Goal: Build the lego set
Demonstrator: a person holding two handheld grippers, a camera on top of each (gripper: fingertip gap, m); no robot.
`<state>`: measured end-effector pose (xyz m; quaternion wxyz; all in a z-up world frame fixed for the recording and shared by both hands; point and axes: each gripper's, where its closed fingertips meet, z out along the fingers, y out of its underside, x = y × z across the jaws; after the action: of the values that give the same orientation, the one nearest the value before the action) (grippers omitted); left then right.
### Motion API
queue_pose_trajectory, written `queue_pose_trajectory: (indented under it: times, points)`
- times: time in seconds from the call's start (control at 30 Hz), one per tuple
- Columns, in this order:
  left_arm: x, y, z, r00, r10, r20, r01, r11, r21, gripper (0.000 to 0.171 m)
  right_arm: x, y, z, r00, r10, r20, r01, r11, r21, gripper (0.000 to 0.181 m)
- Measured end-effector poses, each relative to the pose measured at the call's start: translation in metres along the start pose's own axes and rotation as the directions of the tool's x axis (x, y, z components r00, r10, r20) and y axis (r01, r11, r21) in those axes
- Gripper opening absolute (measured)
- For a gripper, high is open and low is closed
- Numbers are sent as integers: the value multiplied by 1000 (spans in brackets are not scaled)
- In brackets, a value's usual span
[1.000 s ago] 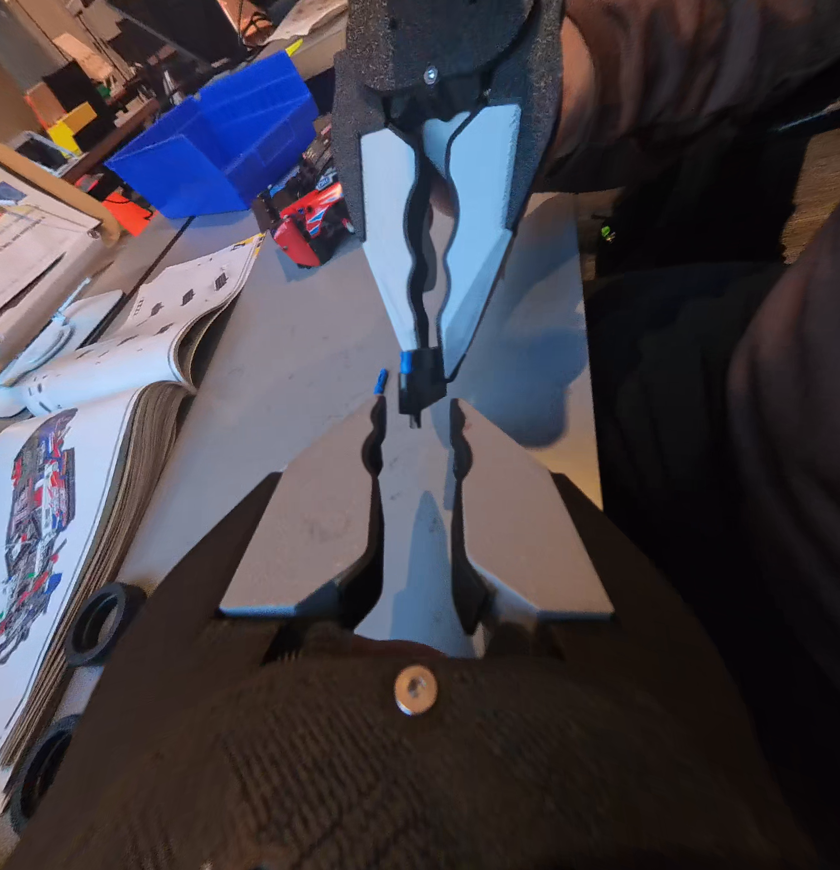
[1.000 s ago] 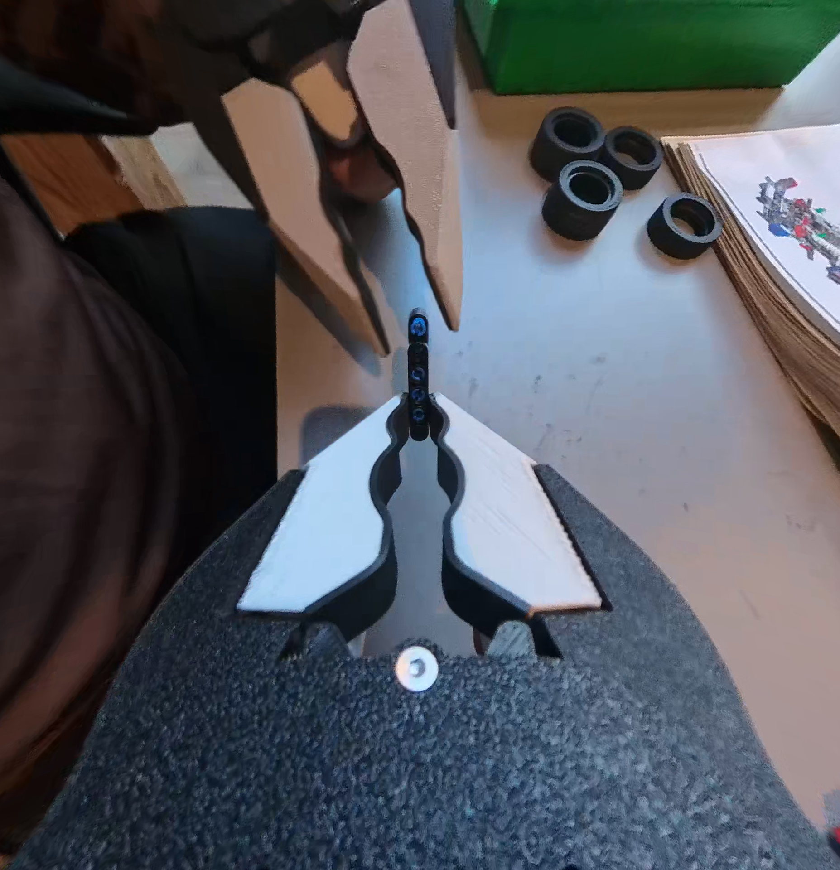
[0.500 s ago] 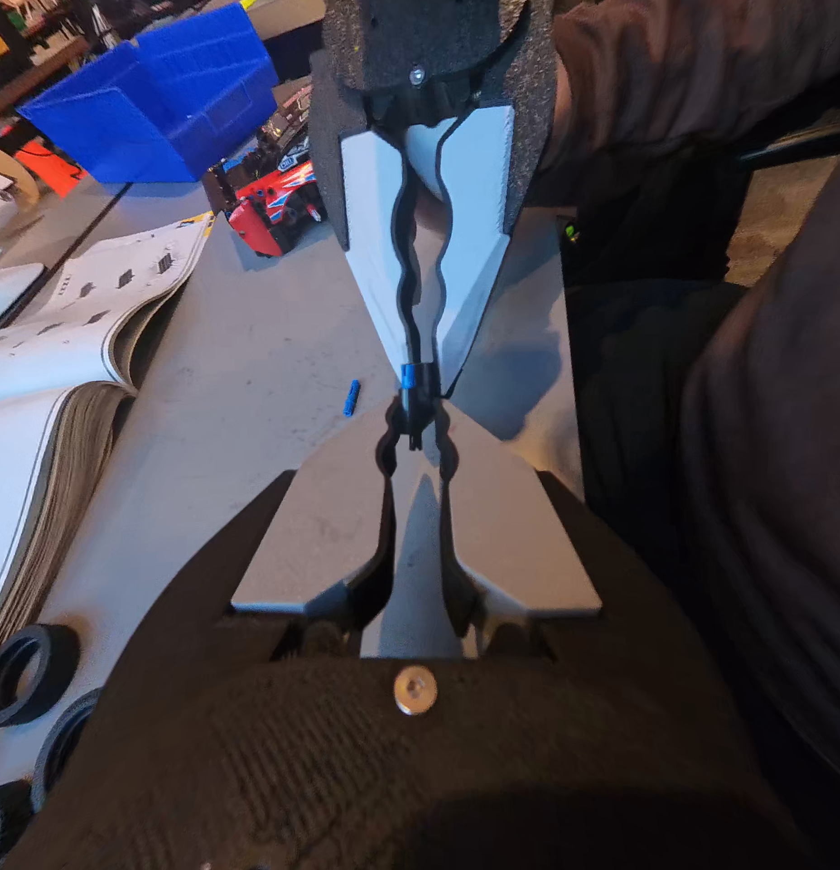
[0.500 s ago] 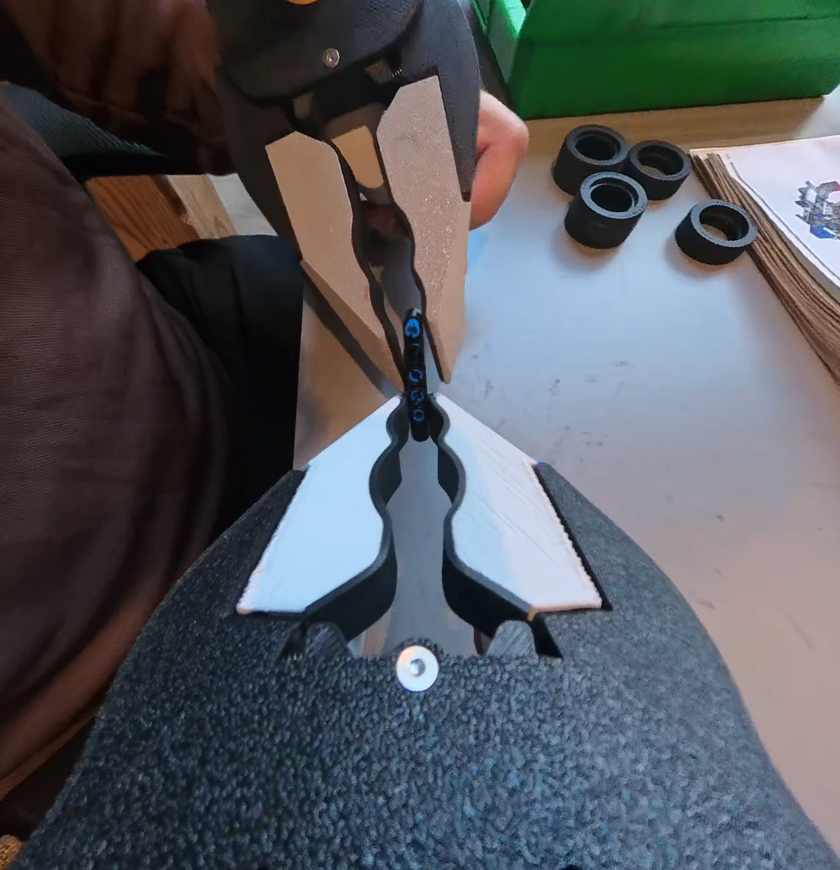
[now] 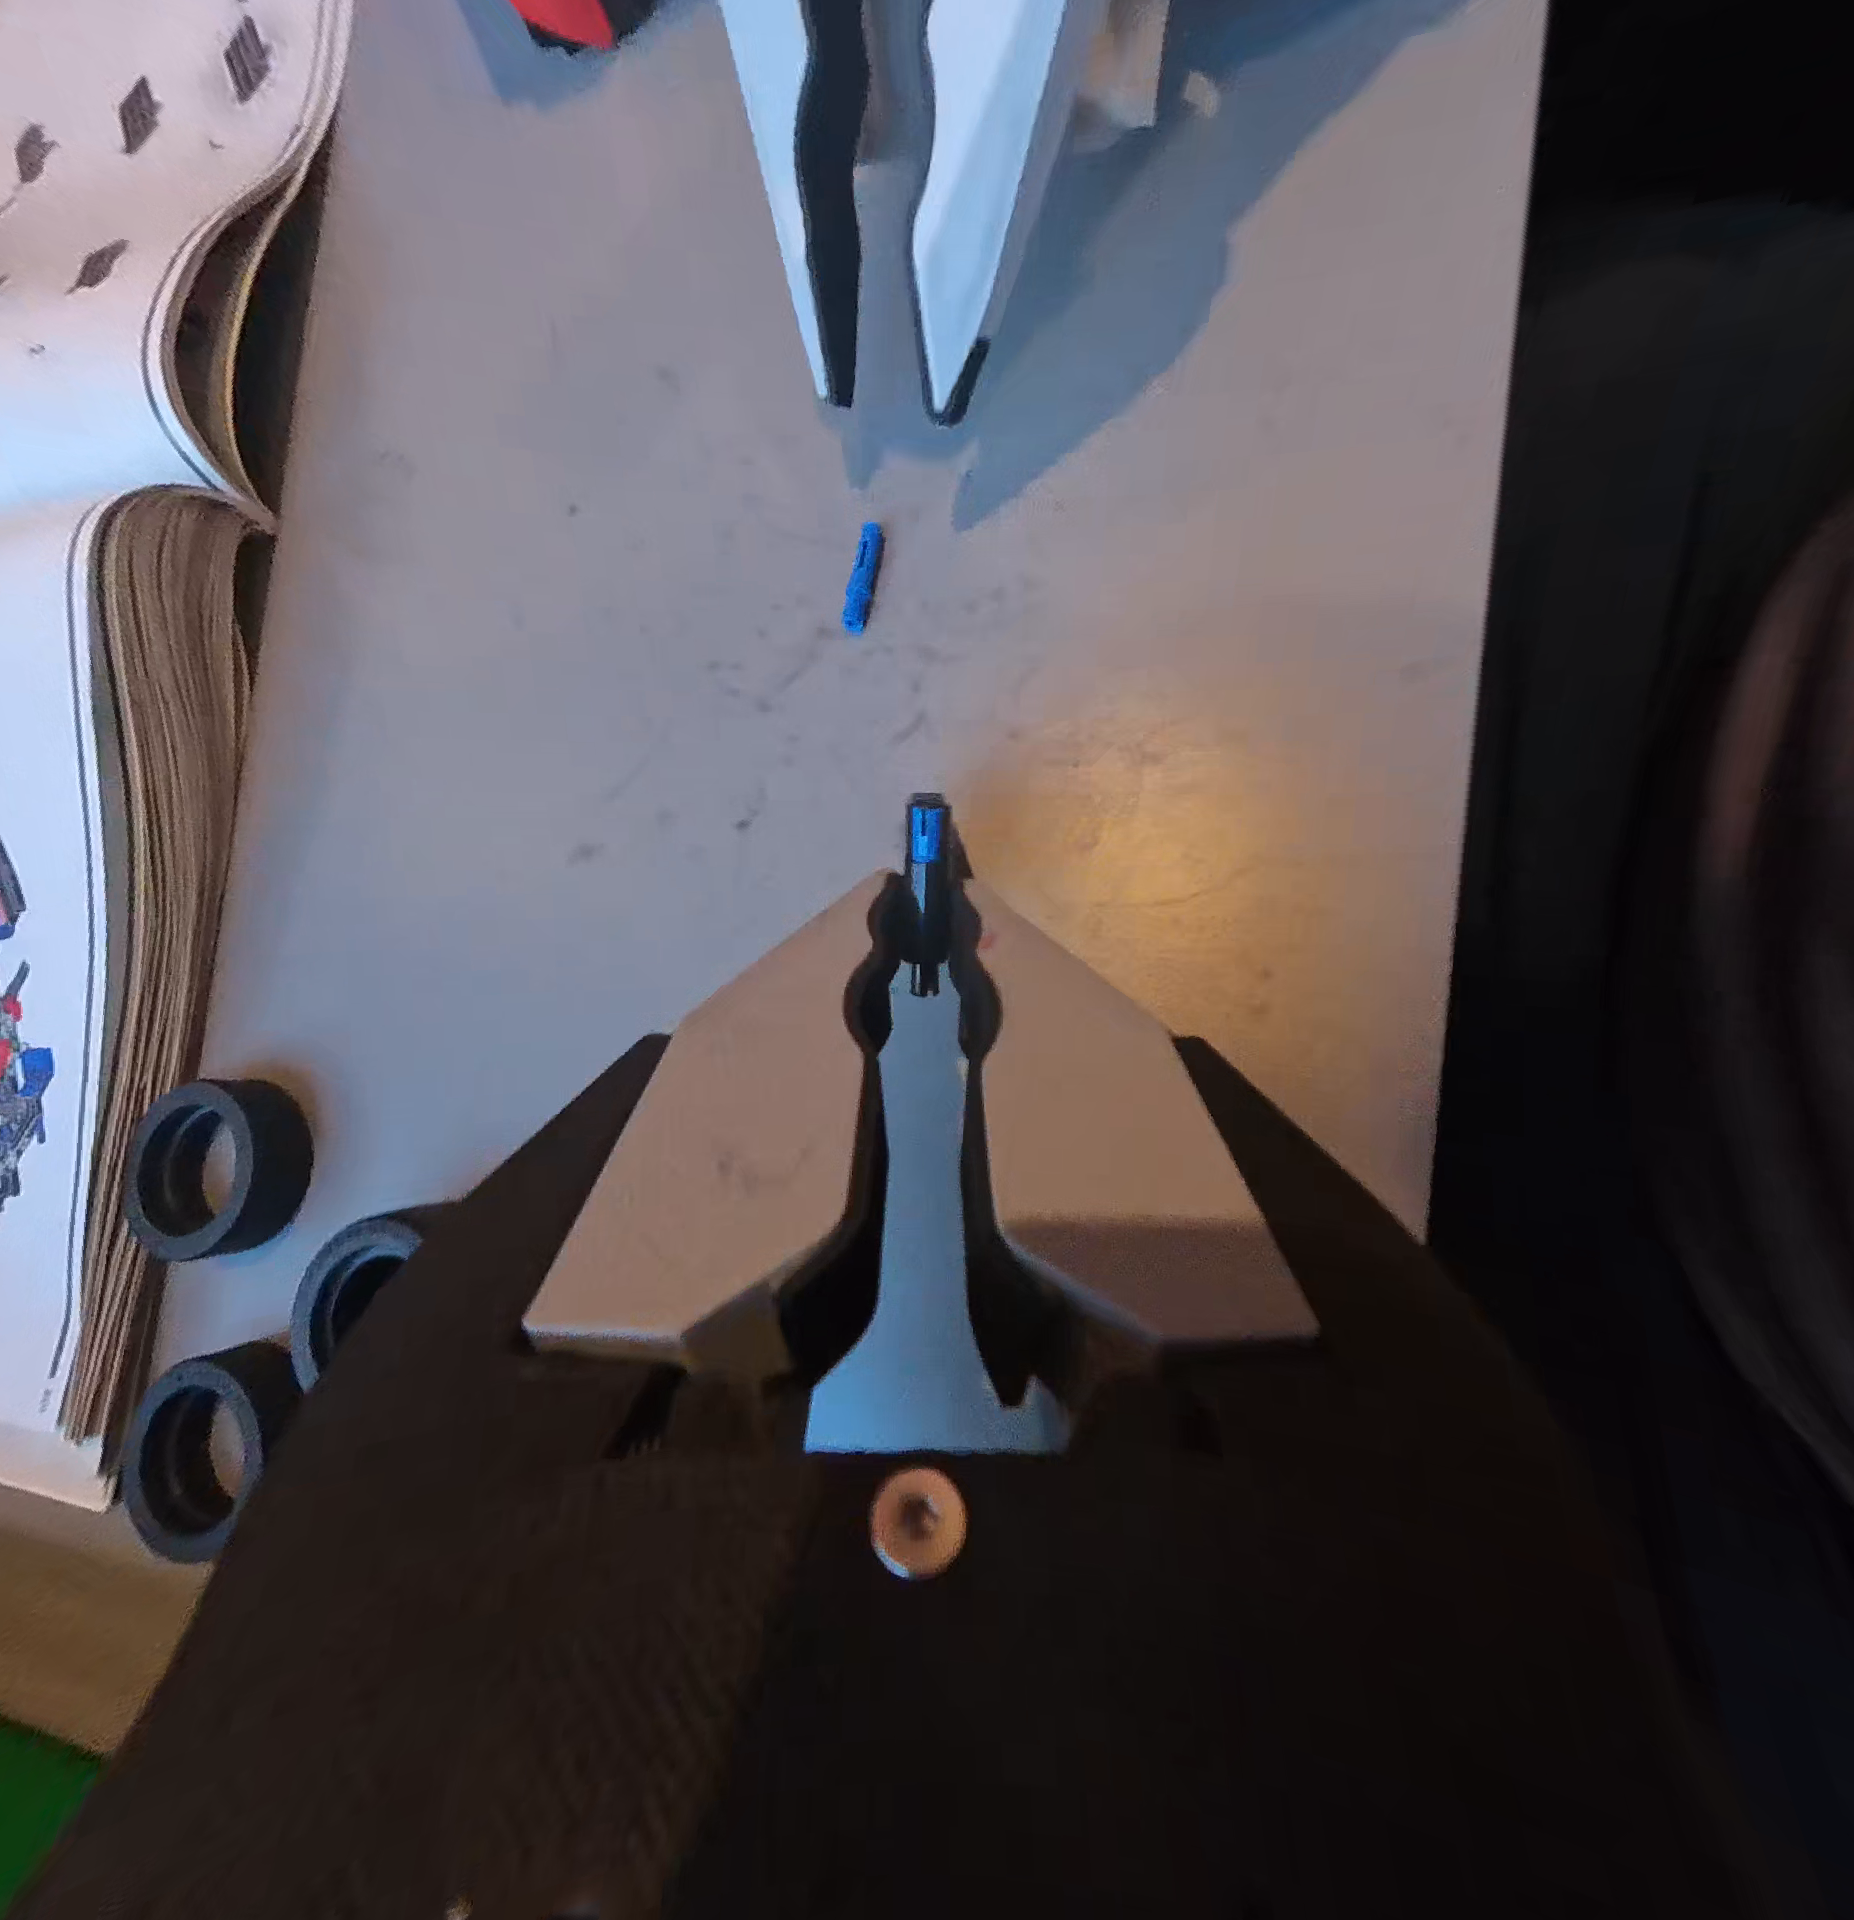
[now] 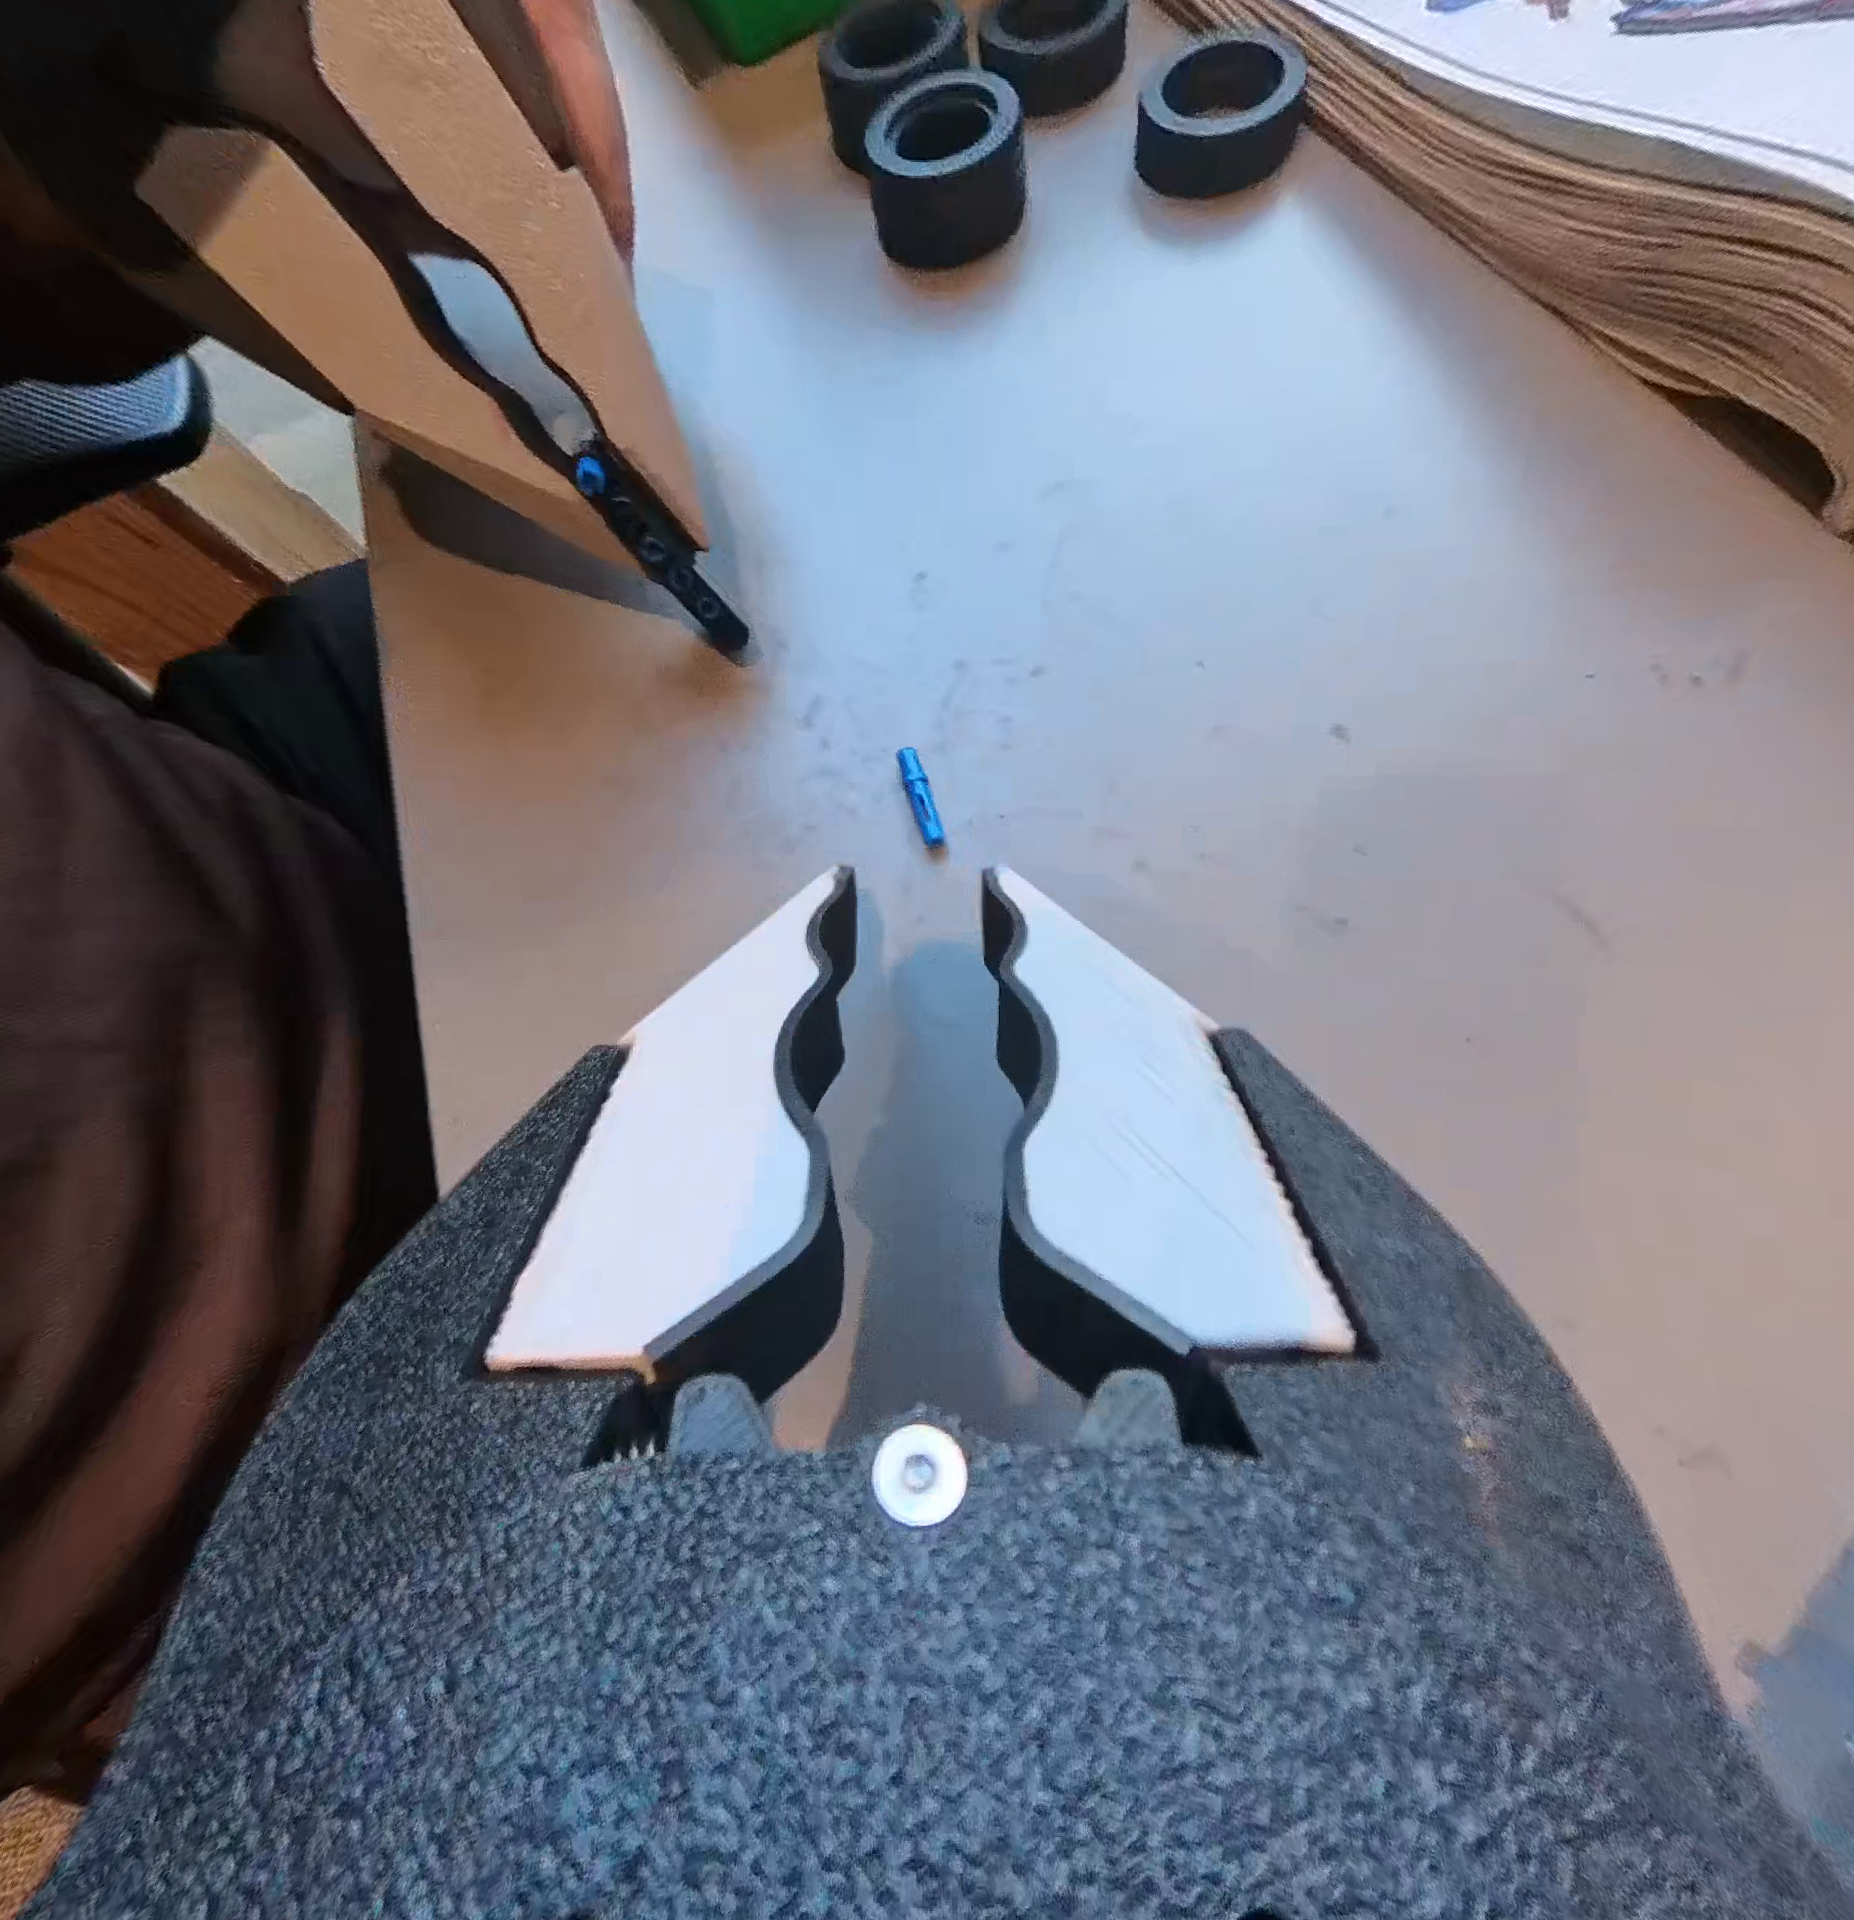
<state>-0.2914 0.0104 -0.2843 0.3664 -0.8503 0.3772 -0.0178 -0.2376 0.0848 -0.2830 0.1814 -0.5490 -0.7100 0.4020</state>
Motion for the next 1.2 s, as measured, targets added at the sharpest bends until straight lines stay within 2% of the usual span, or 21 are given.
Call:
queue_pose_trajectory:
  times: [0.17, 0.27, 0.3, 0.33, 0.47, 0.6, 0.67, 0.73, 0.87, 0.97, 1.0, 1.07, 1.13, 1.2]
  points:
    - [1, -11, 4, 1000, -4, -29, 6, 999, 54, 4, 2, -3, 13, 1000, -2, 19, 2, 1000, -20, 24]
    - [-1, -15, 7, 999, -23, -33, 26, 995, 93, 4, 2, -1, 25, 999, -30, 27, 32, 996, -79, 23]
    - [-2, -16, 8, 999, -31, -33, 34, 994, 102, 4, 2, -1, 27, 999, -39, 28, 42, 995, -88, 18]
    - [-2, -15, 9, 999, -35, -32, 38, 994, 106, 4, 0, 0, 29, 998, -51, 39, 54, 994, -96, 5]
    - [-3, -15, 7, 998, -49, -27, 52, 991, 120, 4, -1, 0, 30, 998, -58, 39, 62, 993, -97, 5]
    - [-13, -3, 4, 998, -63, 4, 63, 998, 20, 5, -4, -6, 31, 999, -40, 33, 42, 997, -65, 4]
    - [-17, 2, 1, 999, -46, 12, 46, 998, -46, 4, -16, -19, 29, 994, 7, 107, -7, 1000, 2, 4]
    - [-15, 2, 0, 999, -25, -32, 22, 996, -88, 4, -25, -26, 29, 987, 24, 158, -29, 999, 26, 4]
    - [-14, 1, 5, 995, 36, -93, -48, 990, -135, 4, -31, -35, 30, 990, -44, 132, 40, 999, 32, 4]
    - [-14, -3, 9, 993, 87, -82, -96, 989, -115, 4, -37, -37, 29, 988, -61, 143, 56, 998, 34, 4]
    - [-14, -6, 10, 991, 117, -59, -123, 987, -105, 4, -40, -36, 30, 986, -50, 160, 47, 999, 26, 4]
    - [-23, -11, 12, 973, 222, 64, -215, 971, -105, 5, -40, -32, 31, 985, -29, 168, 28, 1000, 10, 4]
    - [-37, -8, 15, 906, 364, 217, -333, 928, -170, 5, -36, -27, 34, 989, 0, 149, 1, 1000, -6, 4]
    - [-36, -4, 19, 824, 486, 291, -433, 871, -230, 5, -32, -26, 35, 988, 45, 146, -45, 999, 3, 4]
